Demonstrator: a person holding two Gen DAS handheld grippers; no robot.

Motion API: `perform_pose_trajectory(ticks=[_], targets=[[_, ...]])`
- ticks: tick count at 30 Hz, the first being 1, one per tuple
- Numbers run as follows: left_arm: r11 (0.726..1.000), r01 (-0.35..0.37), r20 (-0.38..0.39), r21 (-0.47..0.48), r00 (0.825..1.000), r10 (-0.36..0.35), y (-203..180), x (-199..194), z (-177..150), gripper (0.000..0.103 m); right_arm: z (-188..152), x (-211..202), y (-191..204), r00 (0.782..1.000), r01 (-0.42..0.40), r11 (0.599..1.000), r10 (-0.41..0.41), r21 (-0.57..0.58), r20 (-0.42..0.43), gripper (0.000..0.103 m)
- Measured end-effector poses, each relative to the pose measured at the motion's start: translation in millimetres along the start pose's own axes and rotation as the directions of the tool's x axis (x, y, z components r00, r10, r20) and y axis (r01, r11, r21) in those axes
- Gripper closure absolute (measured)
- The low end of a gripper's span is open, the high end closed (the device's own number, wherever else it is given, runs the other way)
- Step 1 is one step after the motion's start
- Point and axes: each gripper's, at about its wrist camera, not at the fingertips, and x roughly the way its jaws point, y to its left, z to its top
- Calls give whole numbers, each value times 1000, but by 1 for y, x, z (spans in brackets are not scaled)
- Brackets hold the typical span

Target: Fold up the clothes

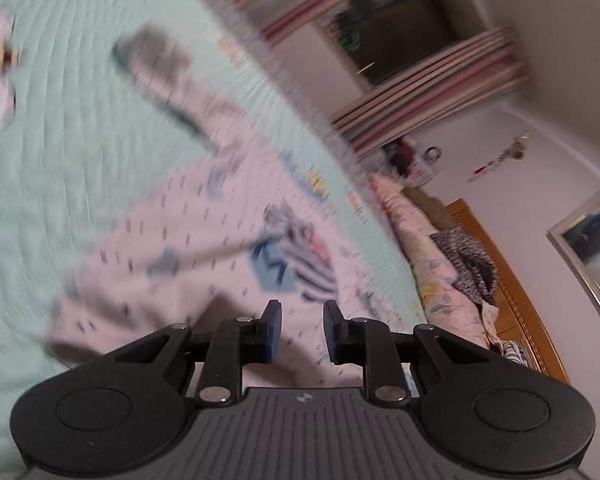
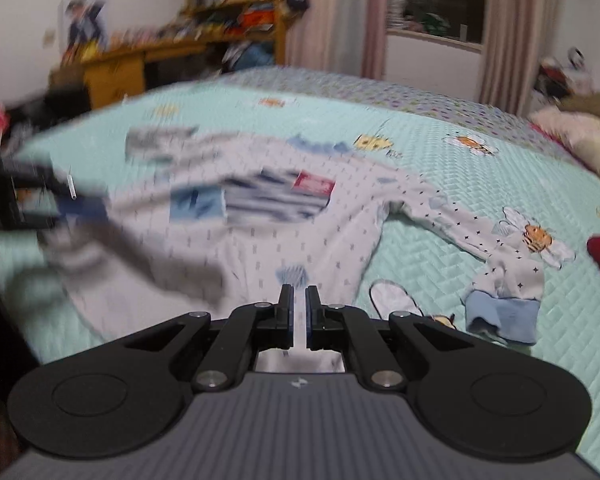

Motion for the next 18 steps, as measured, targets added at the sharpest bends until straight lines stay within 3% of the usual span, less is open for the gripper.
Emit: perform_pose_trajectory(ticks=[1,4,7,12,15,18], targets=[[1000,-3,18,25,1000,3,-3,-8,3,79,-4,2,4,1000,21,998,-22,-53,-14,97],[995,-51,-70,90,996,57,-8,-8,-5,79,-10,4,13,997,68,986,-72,-150,-23,97],[983,-92,-153,158,981,116,-12,-7,-13,79,-7,-4,36,999,34,960,-24,-278,40,94],[984,-119,-191,135,971,144,-8,4,-26,79,-15,16,95,998,-36,807,62,-590,24,87],[979,-131,-204,159,965,162,-8,8,-22,78,-19,36,114,997,-39,727,77,-685,24,84],[978,-128,-210,167,964,162,-4,11,-18,76,-19,52,121,998,-20,667,63,-745,29,71]])
